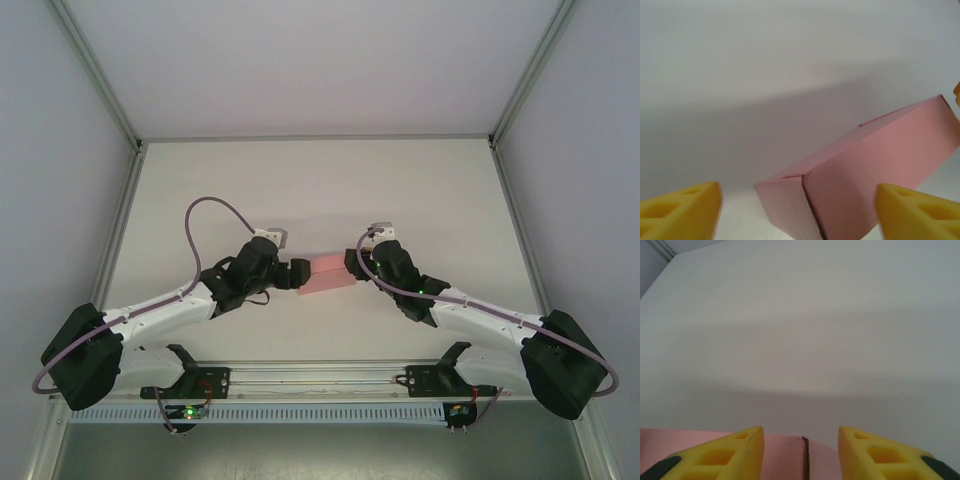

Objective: Assemble paper box

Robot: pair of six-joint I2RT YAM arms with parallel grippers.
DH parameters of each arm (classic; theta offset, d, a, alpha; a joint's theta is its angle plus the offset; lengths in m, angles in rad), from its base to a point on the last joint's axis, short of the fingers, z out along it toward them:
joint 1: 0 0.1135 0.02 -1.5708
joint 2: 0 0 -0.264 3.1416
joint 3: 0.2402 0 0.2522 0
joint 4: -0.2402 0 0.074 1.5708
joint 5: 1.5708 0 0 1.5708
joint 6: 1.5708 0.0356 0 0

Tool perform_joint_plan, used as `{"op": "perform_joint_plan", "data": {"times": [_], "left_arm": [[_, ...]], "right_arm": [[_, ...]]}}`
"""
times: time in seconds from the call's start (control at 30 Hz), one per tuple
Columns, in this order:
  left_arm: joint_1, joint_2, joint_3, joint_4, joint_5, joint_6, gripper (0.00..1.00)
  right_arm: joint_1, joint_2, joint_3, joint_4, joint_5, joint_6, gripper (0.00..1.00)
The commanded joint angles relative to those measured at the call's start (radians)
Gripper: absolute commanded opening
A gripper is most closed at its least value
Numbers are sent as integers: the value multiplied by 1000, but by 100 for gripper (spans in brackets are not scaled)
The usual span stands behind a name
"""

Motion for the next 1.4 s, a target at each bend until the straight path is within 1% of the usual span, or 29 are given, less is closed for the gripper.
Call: {"op": "perform_joint_plan", "data": {"times": [0.0, 0.03, 0.07, 0.1, 0.13, 0.17, 0.2, 0.23, 0.3, 0.37, 0.43, 0.53, 0.63, 0.83, 0.93, 1.03, 1.13, 1.3, 1.37], "left_arm": [[7, -13, 44, -76, -33, 55, 98], [7, -18, 53, -86, -43, 65, 100], [8, -24, 62, -97, -57, 72, 100], [7, -33, 71, -112, -82, 76, 100], [7, -45, 81, -133, -121, 86, 100], [8, -55, 93, -160, -176, 87, 100], [8, -64, 110, -205, -258, 74, 100], [11, -72, 134, -273, -370, 41, 100], [32, -78, 176, -399, -538, -16, 100], [60, -74, 212, -508, -628, -61, 100], [91, -61, 246, -601, -668, -92, 100], [117, -52, 256, -644, -683, -100, 100], [126, -55, 238, -619, -669, -88, 100], [143, -48, 224, -615, -667, -86, 100], [147, -42, 218, -621, -665, -84, 100], [147, -40, 211, -621, -668, -86, 100], [151, -41, 202, -602, -641, -71, 100], [154, -34, 192, -609, -645, -76, 100], [154, -37, 191, -610, -639, -73, 100]], "right_arm": [[-11, -41, 26, -26, 6, -61, 49], [-15, -50, 27, -25, 2, -77, 55], [-20, -56, 29, -22, -19, -103, 63], [-27, -61, 32, -19, -46, -138, 74], [-34, -64, 41, -21, -79, -192, 97], [-37, -66, 49, -24, -106, -246, 98], [-37, -68, 59, -28, -119, -312, 98], [-38, -68, 70, -41, -140, -397, 98], [-38, -68, 89, -64, -180, -561, 98], [-38, -61, 104, -85, -242, -721, 98], [-36, -48, 135, -138, -335, -887, 98], [-35, -24, 167, -173, -422, -1077, 98], [-35, 16, 240, -261, -461, -1180, 98], [-37, 125, 409, -550, -595, -1400, 98], [-27, 181, 496, -688, -613, -1459, 98], [-23, 222, 529, -722, -589, -1487, 98], [-26, 272, 558, -736, -545, -1489, 98], [-21, 402, 666, -841, -501, -1484, 98], [-10, 460, 709, -870, -451, -1475, 98]]}}
